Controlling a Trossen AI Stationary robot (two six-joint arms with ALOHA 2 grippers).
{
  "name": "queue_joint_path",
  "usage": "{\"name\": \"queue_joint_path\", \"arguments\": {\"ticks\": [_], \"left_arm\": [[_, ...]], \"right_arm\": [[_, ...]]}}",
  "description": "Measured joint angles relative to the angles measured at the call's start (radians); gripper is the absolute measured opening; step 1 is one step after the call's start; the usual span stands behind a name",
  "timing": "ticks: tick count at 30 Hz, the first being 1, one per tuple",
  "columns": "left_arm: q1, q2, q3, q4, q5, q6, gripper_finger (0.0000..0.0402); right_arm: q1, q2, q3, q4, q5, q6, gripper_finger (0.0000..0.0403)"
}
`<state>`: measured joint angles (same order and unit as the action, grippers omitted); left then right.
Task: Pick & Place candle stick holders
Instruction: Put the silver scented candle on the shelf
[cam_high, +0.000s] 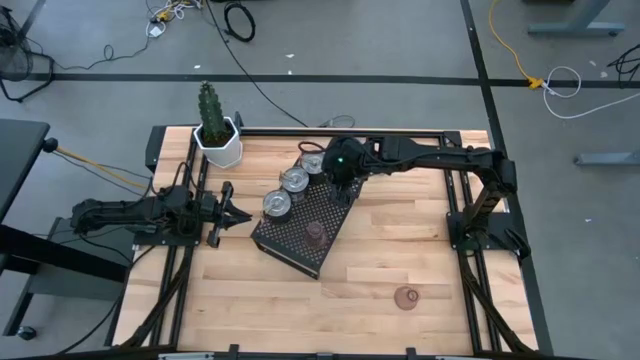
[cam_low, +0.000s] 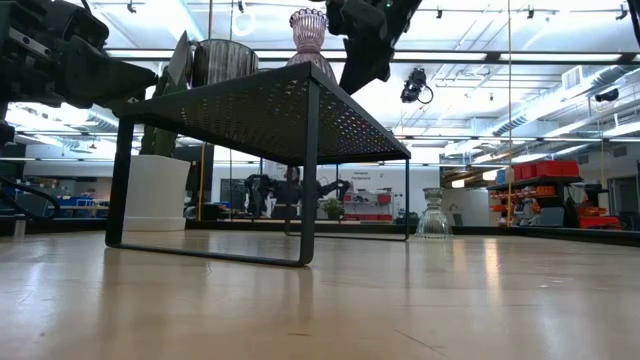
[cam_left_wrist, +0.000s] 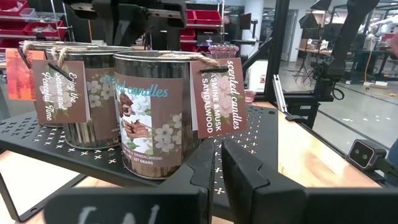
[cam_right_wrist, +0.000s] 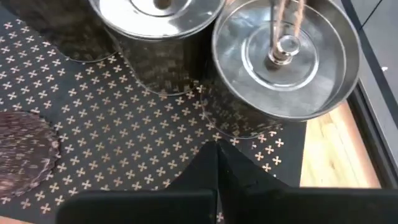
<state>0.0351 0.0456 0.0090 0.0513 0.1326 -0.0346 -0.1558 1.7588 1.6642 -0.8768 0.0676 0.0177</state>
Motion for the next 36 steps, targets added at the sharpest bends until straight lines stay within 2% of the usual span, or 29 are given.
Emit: {"name": "queue_joint_path", "arguments": {"ticks": [12,17,24,29,36], "left_arm": [[0.0,0.0,0.0,0.0,0.0,0.0,0.0034],[0.0,0.0,0.0,0.0,0.0,0.0,0.0034],[0.0,0.0,0.0,0.0,0.0,0.0,0.0034],[0.0,0.0,0.0,0.0,0.0,0.0,0.0034],[0.0,0.0,0.0,0.0,0.0,0.0,0.0034]], "right_arm": [[-0.008,0.022,-0.001,0.039,0.092,-0.001,0.0001],[-0.014,0.026,-0.001,0.054,0.197,-0.004,0.0001],[-0.02,0.026,-0.001,0.063,0.224,-0.008,0.0001],[-0.027,0.026,-0.001,0.066,0.312,-0.01,0.0001],[-0.049,0.026,-0.001,0.123,0.283,-0.01,0.0001]]}}
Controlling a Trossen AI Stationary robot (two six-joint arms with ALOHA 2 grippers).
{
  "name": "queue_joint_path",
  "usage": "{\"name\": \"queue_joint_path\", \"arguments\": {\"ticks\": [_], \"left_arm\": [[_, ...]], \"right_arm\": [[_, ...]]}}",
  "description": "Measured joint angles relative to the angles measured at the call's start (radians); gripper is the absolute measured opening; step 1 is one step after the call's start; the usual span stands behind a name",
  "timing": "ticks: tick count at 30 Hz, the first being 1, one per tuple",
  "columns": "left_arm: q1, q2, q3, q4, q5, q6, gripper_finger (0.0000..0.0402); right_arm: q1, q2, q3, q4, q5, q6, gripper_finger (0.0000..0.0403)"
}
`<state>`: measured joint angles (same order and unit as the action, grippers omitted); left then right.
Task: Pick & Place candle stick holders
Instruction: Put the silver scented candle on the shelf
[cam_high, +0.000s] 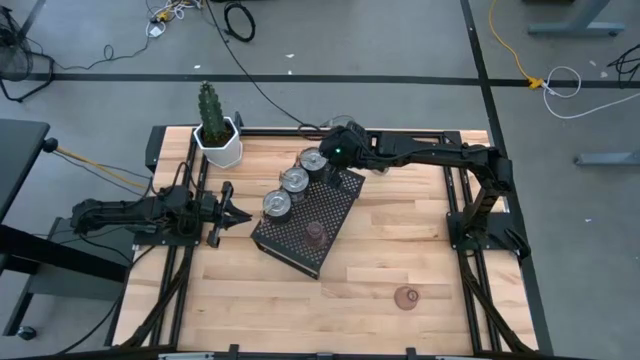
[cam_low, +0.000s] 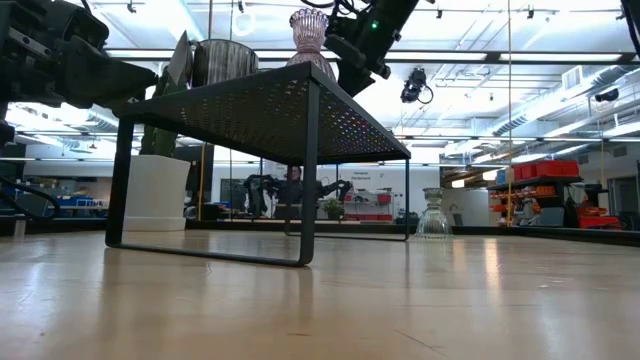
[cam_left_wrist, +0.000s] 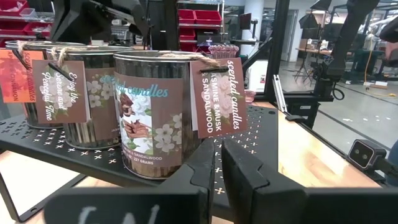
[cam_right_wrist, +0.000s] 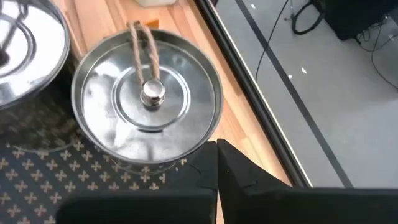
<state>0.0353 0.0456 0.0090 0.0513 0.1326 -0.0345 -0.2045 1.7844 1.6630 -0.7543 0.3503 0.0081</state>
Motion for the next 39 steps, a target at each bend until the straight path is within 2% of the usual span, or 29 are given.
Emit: {"name": "queue_joint_path", "arguments": {"ticks": [10,16,25,30,39], "left_arm": [[0.0,0.0,0.0,0.0,0.0,0.0,0.0034],[0.0,0.0,0.0,0.0,0.0,0.0,0.0034],[0.0,0.0,0.0,0.0,0.0,0.0,0.0034],[0.0,0.0,0.0,0.0,0.0,0.0,0.0034],[0.0,0.0,0.0,0.0,0.0,0.0,0.0034]], "right_arm": [[-0.026,0.0,0.0,0.036,-0.003,0.0,0.0001],[-0.035,0.0,0.0,0.071,-0.073,0.002,0.0001],[-0.035,0.0,0.0,0.073,-0.083,0.002,0.0001],[-0.037,0.0,0.0,0.083,-0.133,0.002,0.0001],[-0.037,0.0,0.001,0.098,-0.136,0.003,0.0001]]}}
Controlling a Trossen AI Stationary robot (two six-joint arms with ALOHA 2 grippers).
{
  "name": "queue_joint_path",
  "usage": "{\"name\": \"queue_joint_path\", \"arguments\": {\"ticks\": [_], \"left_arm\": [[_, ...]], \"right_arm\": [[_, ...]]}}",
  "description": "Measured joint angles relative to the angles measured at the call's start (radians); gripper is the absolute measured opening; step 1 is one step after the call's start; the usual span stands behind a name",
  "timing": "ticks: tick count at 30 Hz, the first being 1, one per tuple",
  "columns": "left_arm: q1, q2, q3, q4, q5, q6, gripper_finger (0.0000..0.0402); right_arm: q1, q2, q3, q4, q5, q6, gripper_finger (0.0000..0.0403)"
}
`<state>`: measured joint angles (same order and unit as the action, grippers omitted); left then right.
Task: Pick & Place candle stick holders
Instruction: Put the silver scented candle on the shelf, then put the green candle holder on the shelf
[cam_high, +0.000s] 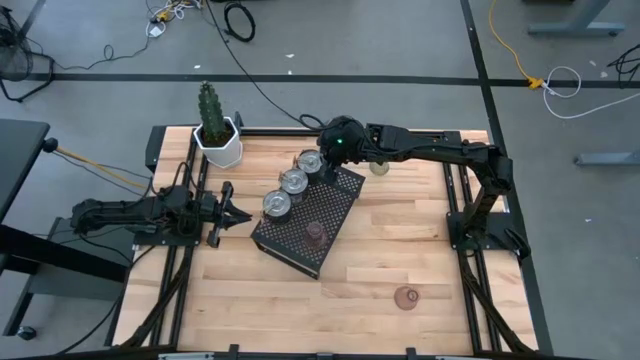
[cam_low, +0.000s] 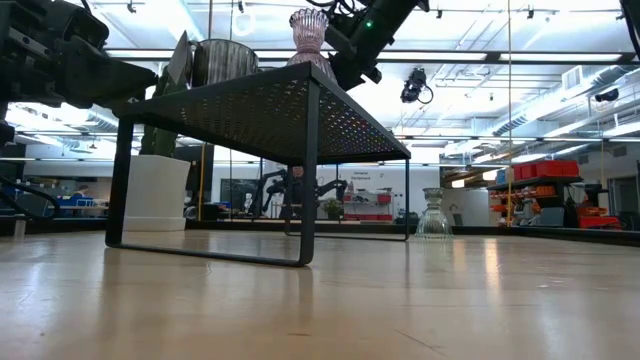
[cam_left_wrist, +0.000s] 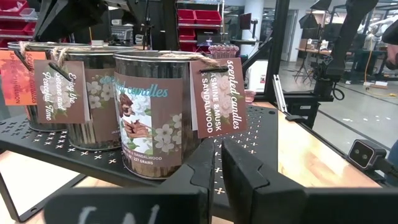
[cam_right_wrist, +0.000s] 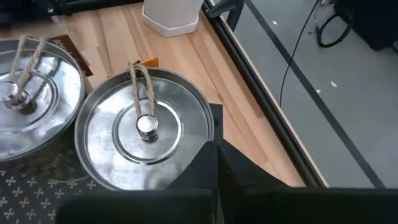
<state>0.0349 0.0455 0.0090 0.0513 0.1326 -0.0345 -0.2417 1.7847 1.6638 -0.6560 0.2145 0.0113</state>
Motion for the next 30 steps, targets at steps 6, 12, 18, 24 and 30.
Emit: {"name": "queue_joint_path", "arguments": {"ticks": [6,12,18,24,30], "left_arm": [[0.0,0.0,0.0,0.0,0.0,0.0,0.0034],[0.0,0.0,0.0,0.0,0.0,0.0,0.0034],[0.0,0.0,0.0,0.0,0.0,0.0,0.0034],[0.0,0.0,0.0,0.0,0.0,0.0,0.0034],[0.0,0.0,0.0,0.0,0.0,0.0,0.0034]], "right_arm": [[0.0,0.0,0.0,0.027,-0.014,-0.01,0.0001],[0.0,0.0,0.0,0.028,-0.019,-0.002,0.0001],[0.0,0.0,0.0,0.028,-0.014,0.0,0.0],[-0.001,-0.006,0.0,0.025,-0.015,0.002,0.0],[-0.001,-0.051,0.001,0.026,-0.024,0.003,0.0]]}}
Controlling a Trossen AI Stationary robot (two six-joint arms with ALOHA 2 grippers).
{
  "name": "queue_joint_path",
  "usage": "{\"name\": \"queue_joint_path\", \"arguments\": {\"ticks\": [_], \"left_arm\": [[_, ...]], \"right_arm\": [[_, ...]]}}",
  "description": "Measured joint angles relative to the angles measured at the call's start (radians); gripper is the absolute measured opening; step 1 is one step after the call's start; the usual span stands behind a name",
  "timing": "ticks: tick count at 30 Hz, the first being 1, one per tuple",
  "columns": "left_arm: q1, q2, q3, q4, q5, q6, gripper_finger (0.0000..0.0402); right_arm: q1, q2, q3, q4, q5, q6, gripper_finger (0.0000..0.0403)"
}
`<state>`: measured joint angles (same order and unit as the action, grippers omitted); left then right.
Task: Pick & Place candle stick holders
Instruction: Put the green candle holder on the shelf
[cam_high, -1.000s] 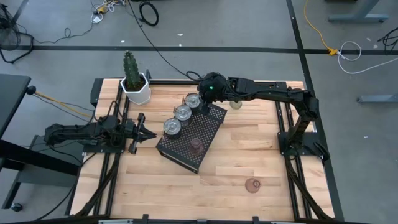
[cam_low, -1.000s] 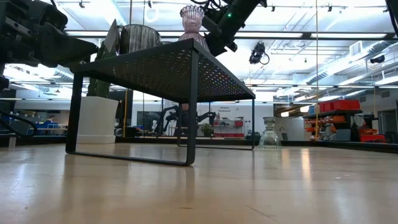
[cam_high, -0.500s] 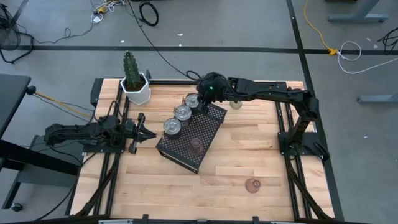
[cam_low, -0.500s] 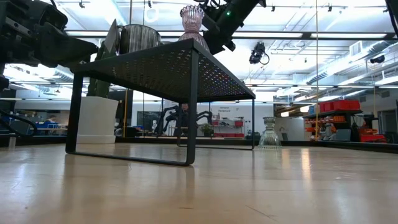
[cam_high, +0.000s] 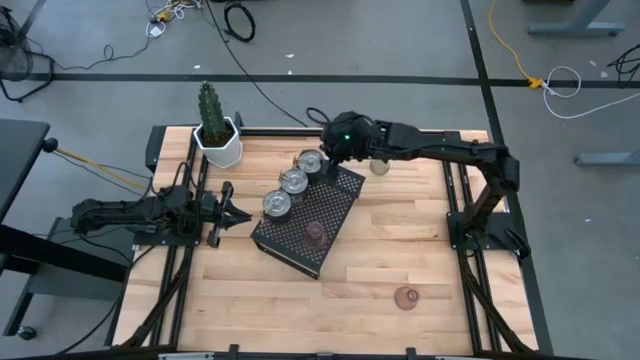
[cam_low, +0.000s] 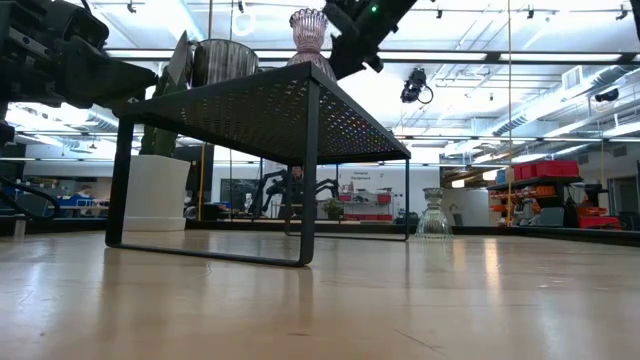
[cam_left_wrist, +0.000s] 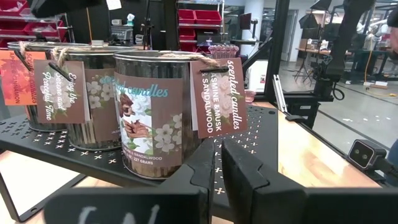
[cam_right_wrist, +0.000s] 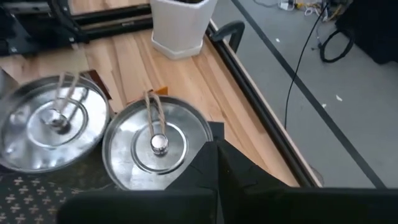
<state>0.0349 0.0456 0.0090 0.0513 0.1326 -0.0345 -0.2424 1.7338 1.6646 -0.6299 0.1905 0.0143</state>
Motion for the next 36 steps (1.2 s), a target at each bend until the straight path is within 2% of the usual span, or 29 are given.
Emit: {"name": "queue_joint_path", "arguments": {"ticks": [12,32,36], "left_arm": [[0.0,0.0,0.0,0.0,0.0,0.0,0.0034],[0.0,0.0,0.0,0.0,0.0,0.0,0.0034],[0.0,0.0,0.0,0.0,0.0,0.0,0.0034]], "right_arm": [[0.013,-0.1,0.0,-0.069,0.001,-0.031,0.0009],[0.05,-0.113,0.0,-0.207,0.0,0.004,0.0009],[0.05,-0.113,0.0,-0.226,-0.042,0.004,0.0009]]}}
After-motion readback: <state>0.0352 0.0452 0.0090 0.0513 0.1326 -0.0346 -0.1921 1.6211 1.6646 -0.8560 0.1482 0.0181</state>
